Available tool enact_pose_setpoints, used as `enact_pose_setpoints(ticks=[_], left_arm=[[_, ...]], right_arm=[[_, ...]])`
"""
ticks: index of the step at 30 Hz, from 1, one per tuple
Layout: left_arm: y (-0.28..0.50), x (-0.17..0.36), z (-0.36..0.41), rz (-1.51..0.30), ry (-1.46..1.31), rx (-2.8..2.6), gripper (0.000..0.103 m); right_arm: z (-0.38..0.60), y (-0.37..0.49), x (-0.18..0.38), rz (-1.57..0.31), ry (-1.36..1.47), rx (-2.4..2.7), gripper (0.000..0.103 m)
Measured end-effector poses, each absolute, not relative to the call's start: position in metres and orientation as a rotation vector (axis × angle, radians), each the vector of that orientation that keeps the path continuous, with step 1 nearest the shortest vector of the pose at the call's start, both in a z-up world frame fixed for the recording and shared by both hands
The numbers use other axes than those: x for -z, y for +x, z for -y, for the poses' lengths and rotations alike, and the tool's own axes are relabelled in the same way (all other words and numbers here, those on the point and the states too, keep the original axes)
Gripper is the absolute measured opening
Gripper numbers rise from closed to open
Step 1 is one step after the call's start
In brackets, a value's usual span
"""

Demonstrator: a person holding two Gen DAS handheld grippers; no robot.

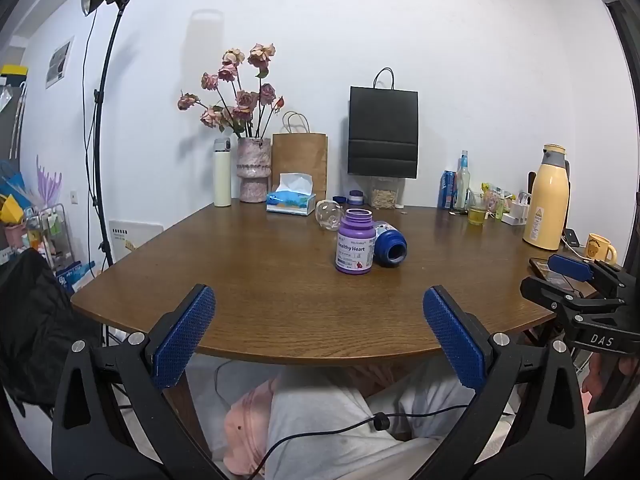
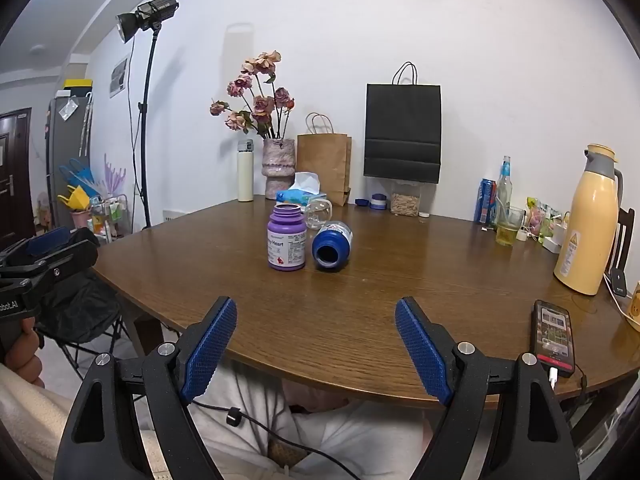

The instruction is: Flip cup upright

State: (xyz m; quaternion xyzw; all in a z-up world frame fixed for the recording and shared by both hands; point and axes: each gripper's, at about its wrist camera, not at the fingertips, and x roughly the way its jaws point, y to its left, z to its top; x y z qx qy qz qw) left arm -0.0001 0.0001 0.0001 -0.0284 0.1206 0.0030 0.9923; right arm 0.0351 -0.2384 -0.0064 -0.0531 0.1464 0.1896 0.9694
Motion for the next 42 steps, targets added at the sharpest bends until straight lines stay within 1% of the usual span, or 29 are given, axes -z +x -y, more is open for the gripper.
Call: enact_pose_setpoints(ticks=[42], left_arm=[[0.0000, -0.0001, -0.0001, -0.250, -0.057, -0.005, 0.103]], right_arm=[[0.2381, 0.0363, 0.0085, -0.299, -0.111, -0.382, 0.086]])
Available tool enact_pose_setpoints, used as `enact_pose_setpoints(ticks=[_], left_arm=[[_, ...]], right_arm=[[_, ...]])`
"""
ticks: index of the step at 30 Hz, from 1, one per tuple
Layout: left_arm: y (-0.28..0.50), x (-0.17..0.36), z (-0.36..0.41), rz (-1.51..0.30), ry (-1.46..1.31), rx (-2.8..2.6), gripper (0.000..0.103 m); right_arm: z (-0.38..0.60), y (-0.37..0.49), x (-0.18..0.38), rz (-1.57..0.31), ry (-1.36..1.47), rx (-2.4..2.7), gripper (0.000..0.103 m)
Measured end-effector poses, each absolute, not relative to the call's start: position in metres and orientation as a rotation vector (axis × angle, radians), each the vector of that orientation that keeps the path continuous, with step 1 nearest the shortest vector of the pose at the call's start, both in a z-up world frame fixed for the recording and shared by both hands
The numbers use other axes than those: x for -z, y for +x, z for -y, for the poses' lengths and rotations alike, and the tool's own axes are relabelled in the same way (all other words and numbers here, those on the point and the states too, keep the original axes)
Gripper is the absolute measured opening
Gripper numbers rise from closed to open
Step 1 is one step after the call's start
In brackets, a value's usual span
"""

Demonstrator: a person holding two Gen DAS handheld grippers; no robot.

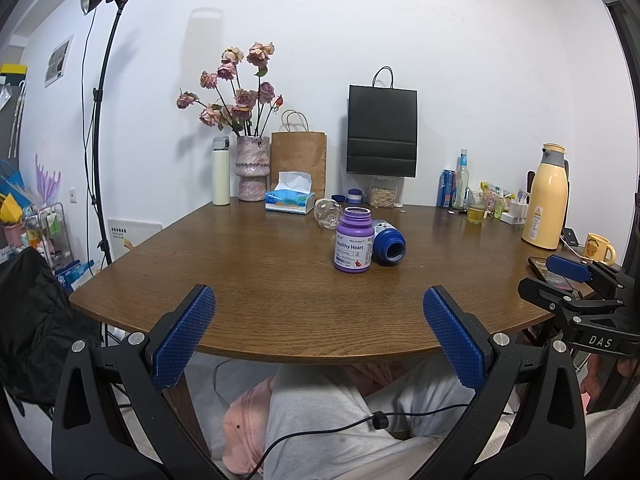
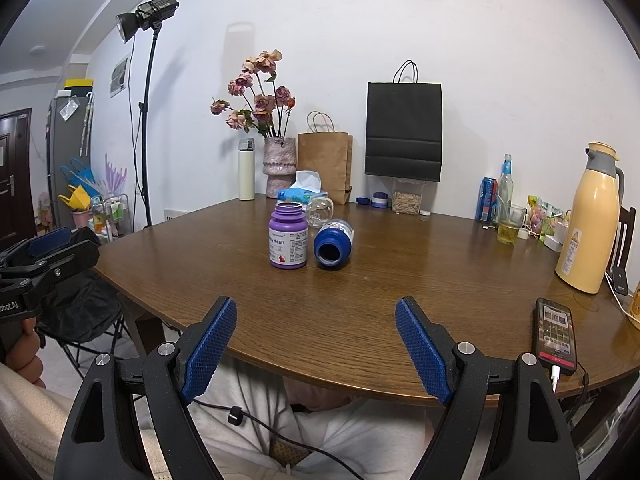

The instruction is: Flip cup upright

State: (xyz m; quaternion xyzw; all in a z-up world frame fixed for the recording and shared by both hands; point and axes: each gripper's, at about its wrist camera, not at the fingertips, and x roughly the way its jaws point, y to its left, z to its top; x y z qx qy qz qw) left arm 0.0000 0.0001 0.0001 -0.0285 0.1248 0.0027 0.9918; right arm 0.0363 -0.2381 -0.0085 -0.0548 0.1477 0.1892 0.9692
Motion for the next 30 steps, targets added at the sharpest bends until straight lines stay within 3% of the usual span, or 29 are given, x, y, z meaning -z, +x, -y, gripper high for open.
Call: enact_pose_setpoints(ticks=[30], left_arm=[[0.0000, -0.0001, -0.0003, -0.251, -0.056, -0.007, 0.103]], right_arm=[[0.2388, 0.0368, 0.0060, -0.301, -0.110, -0.381, 0.086]])
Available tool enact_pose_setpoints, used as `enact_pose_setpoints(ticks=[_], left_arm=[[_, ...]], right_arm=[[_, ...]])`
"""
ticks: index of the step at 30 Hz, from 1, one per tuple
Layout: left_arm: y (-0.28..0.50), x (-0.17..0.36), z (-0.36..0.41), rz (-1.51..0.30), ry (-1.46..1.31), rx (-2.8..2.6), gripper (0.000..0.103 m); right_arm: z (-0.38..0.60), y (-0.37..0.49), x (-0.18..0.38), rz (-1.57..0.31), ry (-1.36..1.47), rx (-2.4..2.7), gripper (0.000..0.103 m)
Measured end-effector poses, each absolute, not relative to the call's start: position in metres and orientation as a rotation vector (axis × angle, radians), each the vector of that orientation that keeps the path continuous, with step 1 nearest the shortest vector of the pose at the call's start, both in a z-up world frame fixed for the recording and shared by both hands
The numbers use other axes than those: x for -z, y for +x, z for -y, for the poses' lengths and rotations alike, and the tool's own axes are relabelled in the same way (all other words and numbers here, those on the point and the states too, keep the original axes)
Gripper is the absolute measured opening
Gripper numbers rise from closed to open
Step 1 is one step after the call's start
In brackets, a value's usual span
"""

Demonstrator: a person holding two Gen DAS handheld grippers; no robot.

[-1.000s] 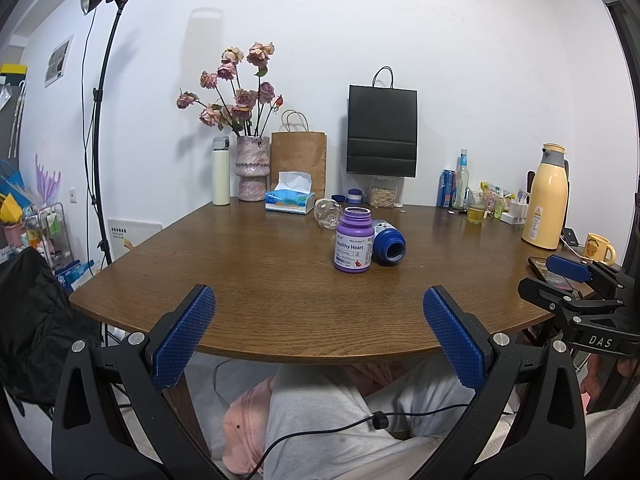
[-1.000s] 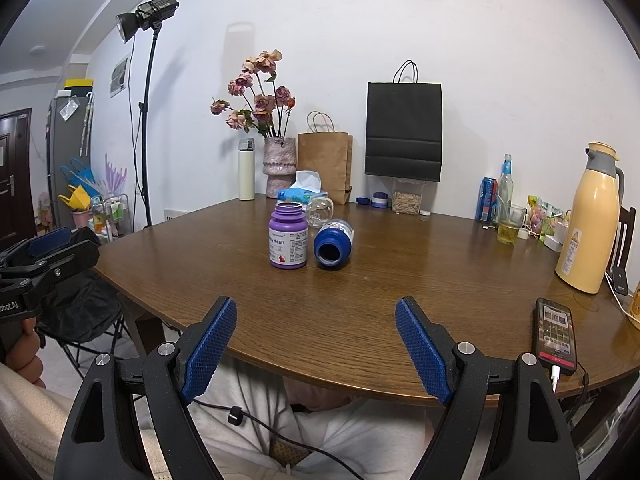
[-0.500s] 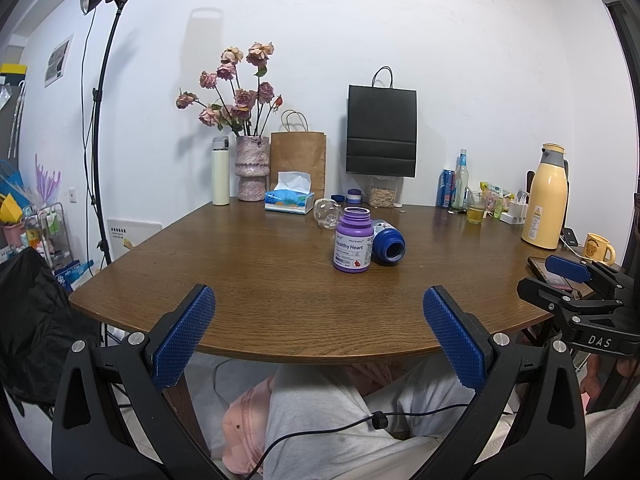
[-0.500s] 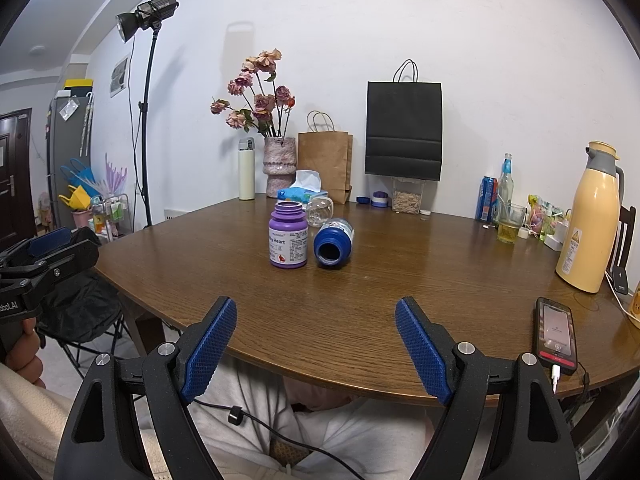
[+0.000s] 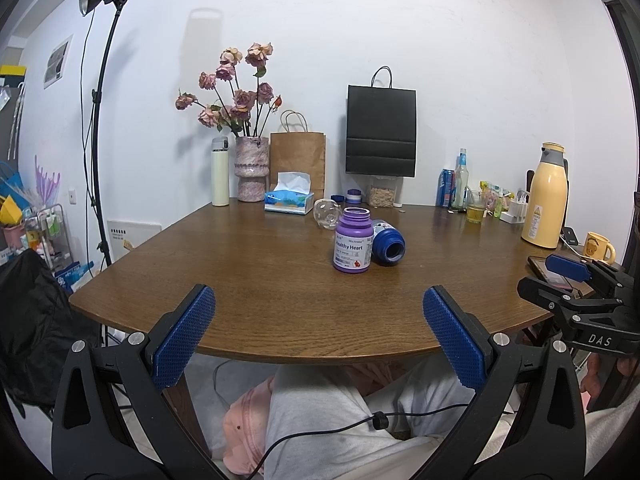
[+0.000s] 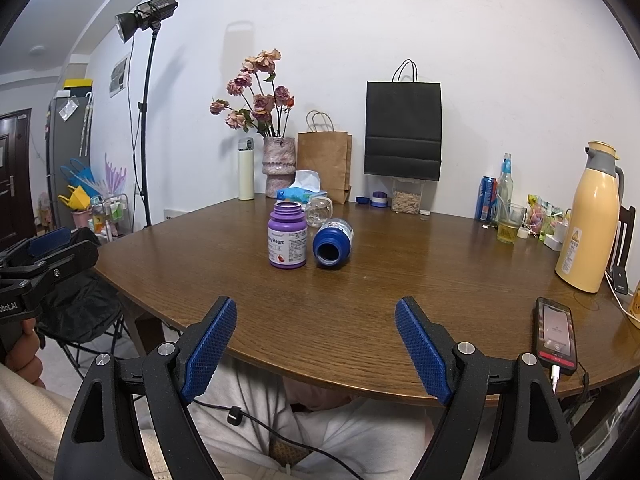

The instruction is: Flip cup upright

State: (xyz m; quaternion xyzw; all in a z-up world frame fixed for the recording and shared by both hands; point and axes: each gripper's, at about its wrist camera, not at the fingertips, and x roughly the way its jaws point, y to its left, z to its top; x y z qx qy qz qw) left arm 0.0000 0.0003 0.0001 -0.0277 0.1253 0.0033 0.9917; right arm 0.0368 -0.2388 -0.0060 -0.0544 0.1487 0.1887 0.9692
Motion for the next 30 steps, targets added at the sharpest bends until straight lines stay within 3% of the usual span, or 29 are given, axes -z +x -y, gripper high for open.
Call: enact_pose_setpoints(ticks=[24, 30], left_arm=[[0.003, -0.004, 0.002, -0.258, -0.055, 0.002, 0.103], [0.047, -0.002, -0.003, -0.292, -0.068, 0.047, 0.103]], right_arm=[[0.242, 0.035, 0.003, -0.301, -0.110, -0.383, 0.086], [0.241, 0.070, 0.006, -0.356, -0.077, -0.393, 0.086]])
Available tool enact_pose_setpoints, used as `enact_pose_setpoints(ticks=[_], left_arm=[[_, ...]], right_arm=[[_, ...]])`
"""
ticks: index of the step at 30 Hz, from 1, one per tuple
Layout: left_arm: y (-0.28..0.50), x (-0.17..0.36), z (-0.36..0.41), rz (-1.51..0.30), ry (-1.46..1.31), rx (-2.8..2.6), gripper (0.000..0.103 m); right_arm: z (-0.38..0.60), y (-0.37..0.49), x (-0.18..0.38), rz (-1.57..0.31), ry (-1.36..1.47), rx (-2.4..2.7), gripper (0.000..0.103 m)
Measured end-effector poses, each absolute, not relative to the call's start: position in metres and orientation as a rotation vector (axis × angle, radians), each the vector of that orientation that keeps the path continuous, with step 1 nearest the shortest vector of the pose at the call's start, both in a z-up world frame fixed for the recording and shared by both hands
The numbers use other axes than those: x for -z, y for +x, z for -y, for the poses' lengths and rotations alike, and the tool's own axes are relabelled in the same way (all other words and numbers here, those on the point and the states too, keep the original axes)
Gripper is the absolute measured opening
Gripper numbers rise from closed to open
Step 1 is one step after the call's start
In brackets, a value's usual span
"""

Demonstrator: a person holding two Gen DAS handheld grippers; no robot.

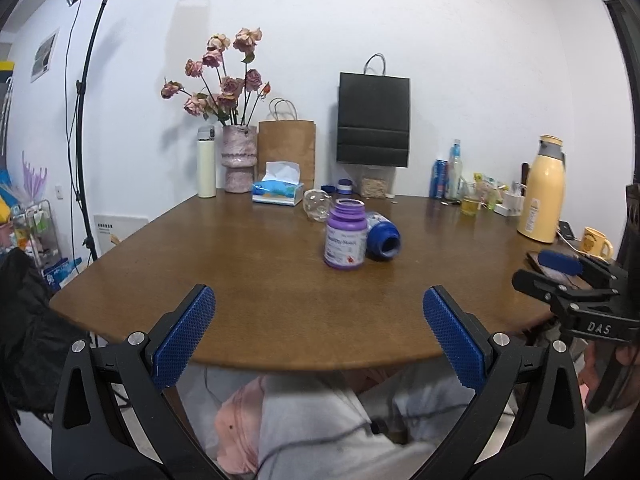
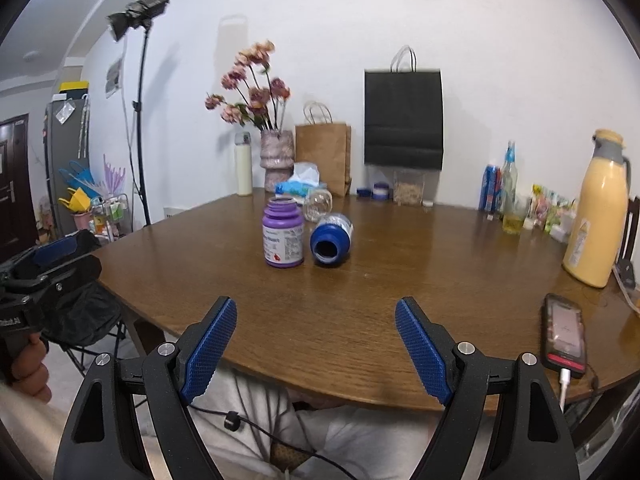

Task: Flip cup upright
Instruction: 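Reach forward and grasp the lying blue-capped dog-label bottle with the right tool, then lift the bottle with the right tool while the left tool grasps its body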

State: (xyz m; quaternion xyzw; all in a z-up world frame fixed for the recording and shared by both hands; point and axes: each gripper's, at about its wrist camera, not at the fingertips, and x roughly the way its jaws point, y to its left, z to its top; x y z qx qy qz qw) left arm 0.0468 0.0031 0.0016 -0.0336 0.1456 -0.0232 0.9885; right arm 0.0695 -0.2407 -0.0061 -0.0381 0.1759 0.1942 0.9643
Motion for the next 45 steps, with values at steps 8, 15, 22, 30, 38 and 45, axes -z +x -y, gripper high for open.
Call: enact_pose_setpoints(ticks=[8, 15, 22, 30, 38, 45], left_arm=[[0.150, -0.012, 0.007, -0.447, -0.069, 0.087, 0.103], [0.195, 0.005, 0.004, -0.528, -0.111, 0.102, 0.103], [0.233, 0.020, 0.002, -0.608, -0.164, 0.134, 0.103], [0.263, 0.031, 0.018, -0.656, -0.155, 0.145, 0.102], [0.264, 0.033, 0.036, -0.716, -0.187, 0.225, 0.101], [0.261, 0.025, 0.084, -0.717, -0.172, 0.346, 0.101]], right_arm=[[0.223, 0.181, 0.011, -0.525, -0.032, -0.468, 0.086], [0.186, 0.265, 0.008, -0.565, -0.023, -0.522, 0.086], [0.169, 0.323, 0.012, -0.594, 0.013, -0.499, 0.083], [0.181, 0.358, 0.036, -0.736, 0.085, -0.509, 0.067], [0.224, 0.326, 0.033, -0.738, 0.021, -0.580, 0.067], [0.256, 0.288, 0.027, -0.751, -0.128, -0.663, 0.067]])
